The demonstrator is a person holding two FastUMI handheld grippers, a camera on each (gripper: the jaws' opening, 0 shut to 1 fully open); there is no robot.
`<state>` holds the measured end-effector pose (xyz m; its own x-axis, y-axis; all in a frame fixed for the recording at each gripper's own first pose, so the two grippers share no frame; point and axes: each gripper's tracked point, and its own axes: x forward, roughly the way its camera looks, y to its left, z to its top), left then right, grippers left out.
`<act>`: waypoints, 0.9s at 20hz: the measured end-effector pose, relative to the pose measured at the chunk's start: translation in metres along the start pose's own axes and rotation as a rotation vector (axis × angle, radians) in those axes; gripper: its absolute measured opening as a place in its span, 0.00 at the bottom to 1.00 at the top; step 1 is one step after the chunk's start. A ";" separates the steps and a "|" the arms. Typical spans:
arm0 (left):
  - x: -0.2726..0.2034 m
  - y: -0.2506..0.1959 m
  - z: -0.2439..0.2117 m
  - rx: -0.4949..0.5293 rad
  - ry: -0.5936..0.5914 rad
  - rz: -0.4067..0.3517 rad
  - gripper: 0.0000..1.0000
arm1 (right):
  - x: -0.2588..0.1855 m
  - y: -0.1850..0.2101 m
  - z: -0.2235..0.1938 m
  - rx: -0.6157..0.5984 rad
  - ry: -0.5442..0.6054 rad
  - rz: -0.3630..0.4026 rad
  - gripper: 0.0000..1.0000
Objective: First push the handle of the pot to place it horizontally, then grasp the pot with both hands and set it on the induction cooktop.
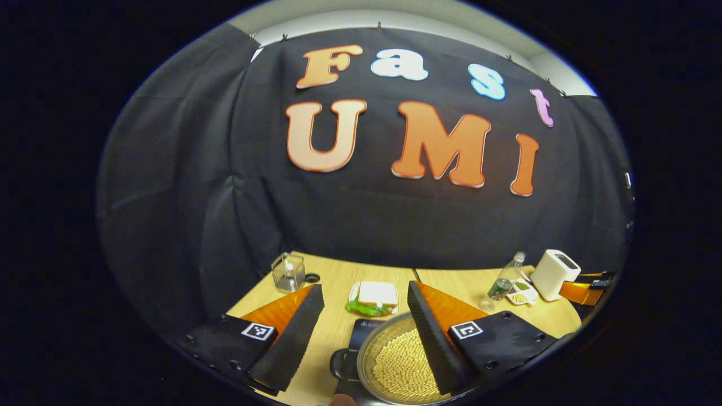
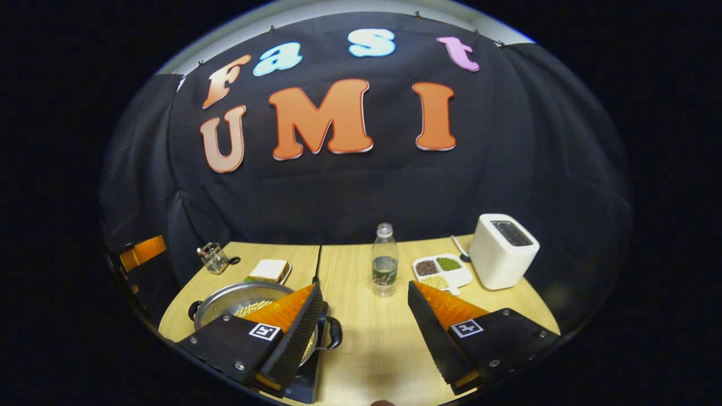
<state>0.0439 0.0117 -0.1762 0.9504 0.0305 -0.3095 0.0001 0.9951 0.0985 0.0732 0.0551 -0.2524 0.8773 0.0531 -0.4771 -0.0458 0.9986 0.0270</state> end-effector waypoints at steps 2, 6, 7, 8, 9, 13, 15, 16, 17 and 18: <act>-0.018 -0.004 0.038 0.005 -0.062 -0.014 0.98 | -0.023 -0.025 0.036 -0.009 -0.075 -0.036 0.94; -0.062 -0.003 0.105 0.004 -0.183 -0.020 0.98 | -0.074 -0.058 0.091 -0.025 -0.195 -0.071 0.94; -0.071 -0.004 0.116 -0.001 -0.205 -0.024 0.99 | -0.084 -0.065 0.101 -0.027 -0.221 -0.082 0.94; -0.078 -0.002 0.127 -0.007 -0.218 -0.022 0.99 | -0.092 -0.072 0.109 -0.033 -0.242 -0.092 0.94; -0.085 0.001 0.137 -0.009 -0.233 -0.018 0.99 | -0.101 -0.078 0.114 -0.037 -0.256 -0.098 0.94; -0.103 0.012 0.157 -0.017 -0.270 0.010 0.99 | -0.124 -0.092 0.123 -0.001 -0.277 -0.085 0.94; -0.108 0.013 0.159 -0.047 -0.281 0.021 0.99 | -0.130 -0.107 0.129 -0.010 -0.298 -0.110 0.94; -0.109 0.008 0.156 -0.063 -0.278 0.008 0.98 | -0.134 -0.110 0.132 -0.007 -0.308 -0.118 0.94; -0.110 0.003 0.154 -0.075 -0.274 -0.003 0.97 | -0.137 -0.112 0.133 -0.002 -0.310 -0.117 0.94; -0.110 -0.001 0.152 -0.078 -0.270 -0.010 0.96 | -0.137 -0.110 0.133 0.004 -0.310 -0.114 0.94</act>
<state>-0.0133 -0.0069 0.0018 0.9990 0.0053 -0.0455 -0.0044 0.9998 0.0205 0.0215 -0.0621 -0.0734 0.9802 -0.0631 -0.1875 0.0628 0.9980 -0.0076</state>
